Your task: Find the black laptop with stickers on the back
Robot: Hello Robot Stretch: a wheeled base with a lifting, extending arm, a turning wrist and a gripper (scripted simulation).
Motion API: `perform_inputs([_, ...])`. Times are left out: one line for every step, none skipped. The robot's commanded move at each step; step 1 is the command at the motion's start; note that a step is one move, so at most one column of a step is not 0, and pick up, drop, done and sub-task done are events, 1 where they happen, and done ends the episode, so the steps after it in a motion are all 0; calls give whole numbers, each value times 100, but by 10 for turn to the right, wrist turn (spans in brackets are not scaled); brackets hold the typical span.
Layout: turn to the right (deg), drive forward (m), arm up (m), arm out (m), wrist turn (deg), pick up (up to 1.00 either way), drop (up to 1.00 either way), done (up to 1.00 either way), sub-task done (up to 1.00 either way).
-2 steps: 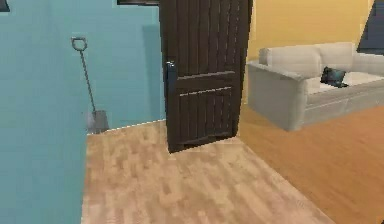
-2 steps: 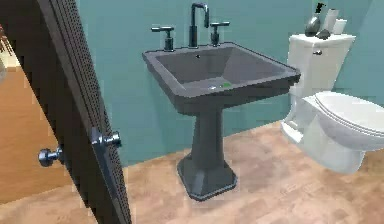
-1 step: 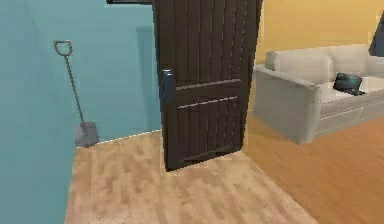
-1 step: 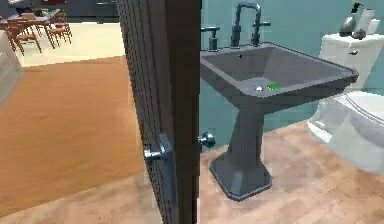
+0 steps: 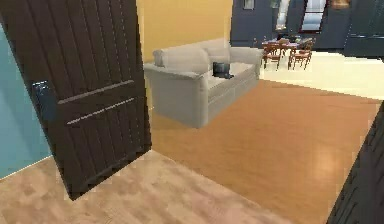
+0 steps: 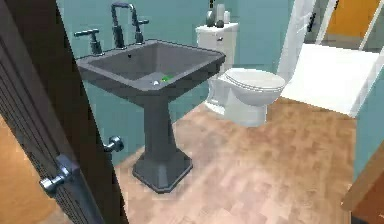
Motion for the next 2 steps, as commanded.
perform_inputs([0, 35, 0, 0, 0, 0, 0, 0, 0])
perform_inputs([210, 0, 0, 0, 0, 0, 0, 0, 0])
